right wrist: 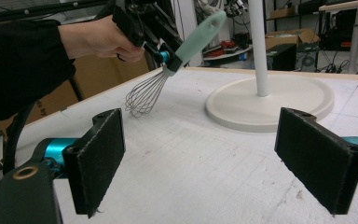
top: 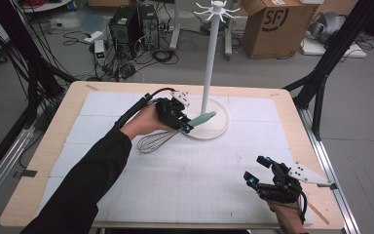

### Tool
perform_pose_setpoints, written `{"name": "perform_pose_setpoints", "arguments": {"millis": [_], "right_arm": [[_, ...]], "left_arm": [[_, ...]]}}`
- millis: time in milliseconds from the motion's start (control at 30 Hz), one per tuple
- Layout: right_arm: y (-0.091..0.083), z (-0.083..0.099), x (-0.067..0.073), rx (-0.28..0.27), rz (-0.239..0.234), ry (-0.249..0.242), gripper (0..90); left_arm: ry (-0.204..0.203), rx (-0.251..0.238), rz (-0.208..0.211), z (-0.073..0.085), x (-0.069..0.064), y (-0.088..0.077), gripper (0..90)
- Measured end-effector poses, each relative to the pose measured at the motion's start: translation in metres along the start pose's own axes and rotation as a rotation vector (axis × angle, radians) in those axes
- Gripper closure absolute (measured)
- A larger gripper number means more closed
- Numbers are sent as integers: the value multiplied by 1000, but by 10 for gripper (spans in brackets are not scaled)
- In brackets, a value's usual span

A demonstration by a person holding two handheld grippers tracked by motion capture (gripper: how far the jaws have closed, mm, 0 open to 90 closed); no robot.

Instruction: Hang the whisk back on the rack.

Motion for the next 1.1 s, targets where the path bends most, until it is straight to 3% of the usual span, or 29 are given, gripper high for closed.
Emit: {"name": "perform_pose_setpoints", "arguments": {"millis": [233, 567, 700, 867, 1100], "right_arm": [[0, 2, -1, 6, -2, 10, 153], [1, 5, 0, 18, -2, 2, 153], [1, 4, 0, 18, 2, 3, 153], [1, 4, -1, 18, 4, 7, 153], [1, 4, -2, 21, 2, 9, 153]], "left_arm": [[14, -83, 7, -15, -6, -20, 698], [23, -168, 30, -54, -18, -70, 697], [20, -187, 42, -63, -20, -76, 697], [39, -174, 45, -74, -21, -81, 697], [48, -232, 48, -97, -21, -101, 697]]}}
Point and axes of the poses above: each handheld gripper's, and its own axes: y roughly forward along the jaws, z roughly out of its underside, x roughly to its left, the point moved 5 cm from there along y, roughly forward along the jaws, and after that the axes turned 11 degrees about z, right-handed, at the moved point
